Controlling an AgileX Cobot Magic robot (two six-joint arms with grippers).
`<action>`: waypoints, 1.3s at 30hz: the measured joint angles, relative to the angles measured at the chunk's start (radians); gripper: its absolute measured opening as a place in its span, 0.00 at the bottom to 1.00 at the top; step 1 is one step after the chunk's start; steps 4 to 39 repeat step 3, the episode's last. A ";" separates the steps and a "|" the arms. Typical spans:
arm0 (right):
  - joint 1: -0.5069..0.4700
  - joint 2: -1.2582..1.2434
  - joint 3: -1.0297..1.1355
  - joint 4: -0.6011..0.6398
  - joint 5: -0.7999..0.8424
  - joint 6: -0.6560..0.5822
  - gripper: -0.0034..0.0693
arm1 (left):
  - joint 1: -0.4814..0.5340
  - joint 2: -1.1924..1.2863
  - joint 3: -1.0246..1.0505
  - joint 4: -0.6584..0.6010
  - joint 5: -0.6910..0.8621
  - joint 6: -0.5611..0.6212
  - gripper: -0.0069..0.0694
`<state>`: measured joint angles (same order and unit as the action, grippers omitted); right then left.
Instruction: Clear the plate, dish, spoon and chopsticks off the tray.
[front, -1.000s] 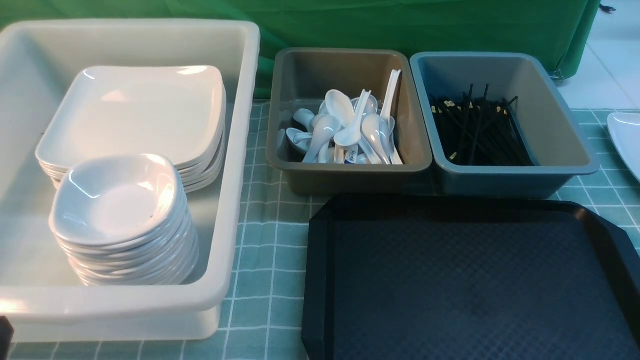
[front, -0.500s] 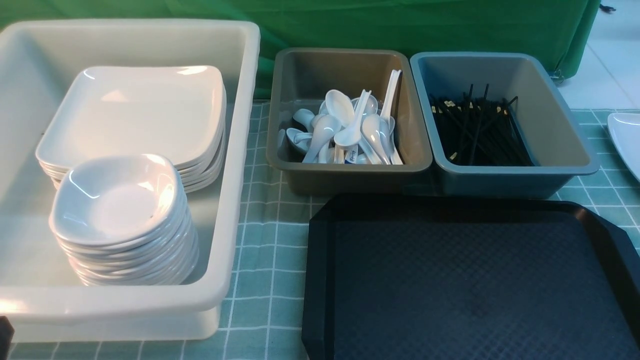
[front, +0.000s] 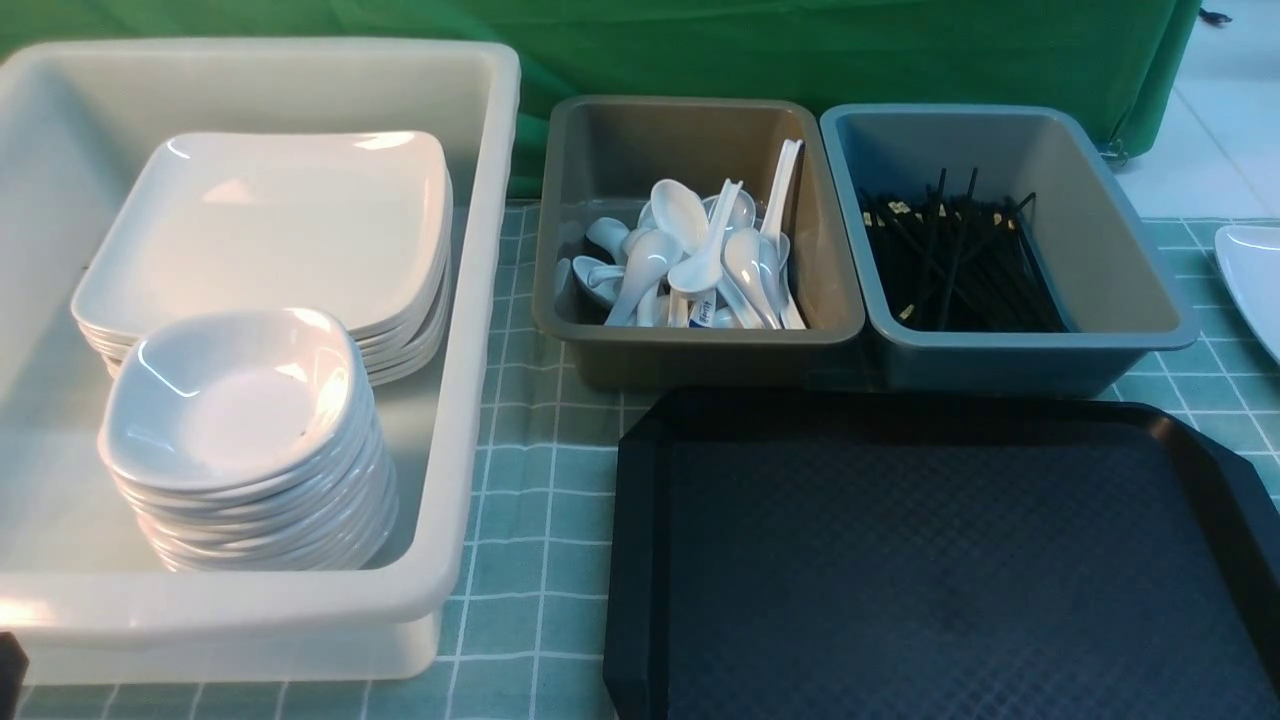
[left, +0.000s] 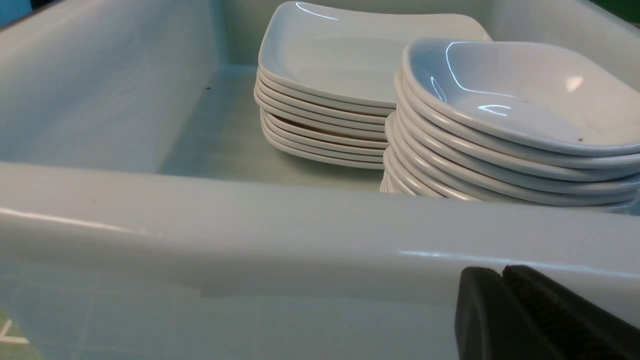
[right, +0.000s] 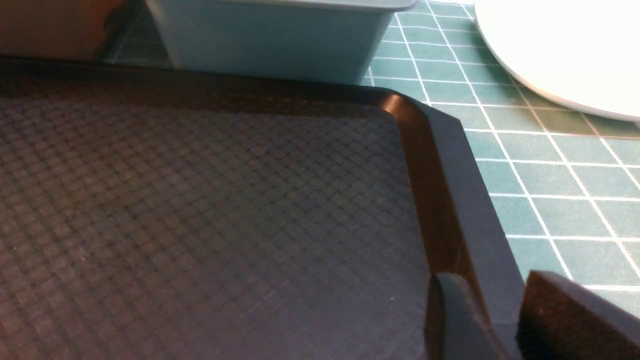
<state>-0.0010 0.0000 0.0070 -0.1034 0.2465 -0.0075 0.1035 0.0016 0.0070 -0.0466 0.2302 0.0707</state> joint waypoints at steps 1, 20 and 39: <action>0.000 0.000 0.000 0.000 0.000 0.000 0.38 | 0.000 0.000 0.000 0.001 0.000 0.000 0.11; 0.000 0.000 0.000 0.000 0.000 0.000 0.38 | 0.000 0.000 0.000 0.001 0.000 0.000 0.11; 0.000 0.000 0.000 0.000 0.000 0.000 0.38 | 0.000 0.000 0.000 0.001 0.000 0.000 0.11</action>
